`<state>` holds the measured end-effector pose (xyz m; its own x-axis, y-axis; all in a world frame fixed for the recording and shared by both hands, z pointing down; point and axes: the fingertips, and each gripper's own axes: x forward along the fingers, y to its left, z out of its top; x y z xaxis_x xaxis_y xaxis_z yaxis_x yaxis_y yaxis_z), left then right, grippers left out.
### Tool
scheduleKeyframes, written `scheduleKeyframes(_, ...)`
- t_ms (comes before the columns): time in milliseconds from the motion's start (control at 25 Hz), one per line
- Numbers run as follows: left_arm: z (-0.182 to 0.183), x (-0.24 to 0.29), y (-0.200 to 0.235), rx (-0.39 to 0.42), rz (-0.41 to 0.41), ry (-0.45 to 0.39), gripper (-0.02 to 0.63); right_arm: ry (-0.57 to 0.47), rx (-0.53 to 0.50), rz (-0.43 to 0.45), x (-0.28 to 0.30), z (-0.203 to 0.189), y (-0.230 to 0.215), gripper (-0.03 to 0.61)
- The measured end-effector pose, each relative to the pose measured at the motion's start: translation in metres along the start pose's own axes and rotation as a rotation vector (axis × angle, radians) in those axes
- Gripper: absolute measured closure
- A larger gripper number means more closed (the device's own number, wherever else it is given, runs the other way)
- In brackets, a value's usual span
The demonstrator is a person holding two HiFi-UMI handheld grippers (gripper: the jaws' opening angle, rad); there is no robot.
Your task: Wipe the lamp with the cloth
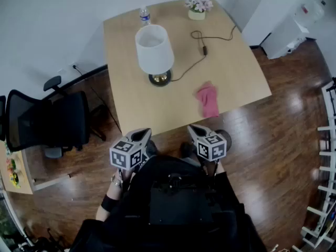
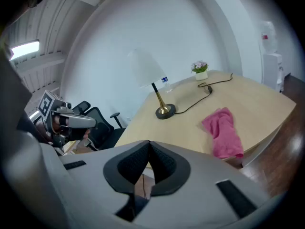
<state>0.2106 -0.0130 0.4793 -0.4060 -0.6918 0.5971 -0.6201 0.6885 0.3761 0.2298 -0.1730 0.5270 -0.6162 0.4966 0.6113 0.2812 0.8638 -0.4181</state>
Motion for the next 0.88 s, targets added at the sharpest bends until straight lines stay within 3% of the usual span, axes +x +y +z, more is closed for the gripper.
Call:
scheduleKeyframes(320, 0.015, 0.016, 0.017, 0.039, 0.046, 0.039, 0.617, -0.019, -0.093, -0.123, 0.009, 0.044, -0.068, 0.572)
scheduleKeyframes(480, 0.020, 0.022, 0.017, 0.032, 0.066, 0.055, 0.617, -0.018, -0.089, -0.186, 0.016, 0.059, -0.115, 0.565)
scheduleKeyframes(720, 0.010, 0.025, 0.020, -0.012, 0.119, 0.099, 0.617, 0.030, -0.127, -0.323, 0.033, 0.059, -0.191, 0.357)
scheduleKeyframes(800, 0.007, 0.024, 0.021, -0.026, 0.138, 0.106, 0.617, 0.062, -0.166, -0.340, 0.046, 0.053, -0.206, 0.252)
scheduleKeyframes(880, 0.005, 0.023, 0.020, -0.035, 0.152, 0.109, 0.617, 0.091, -0.205, -0.346, 0.057, 0.047, -0.213, 0.245)
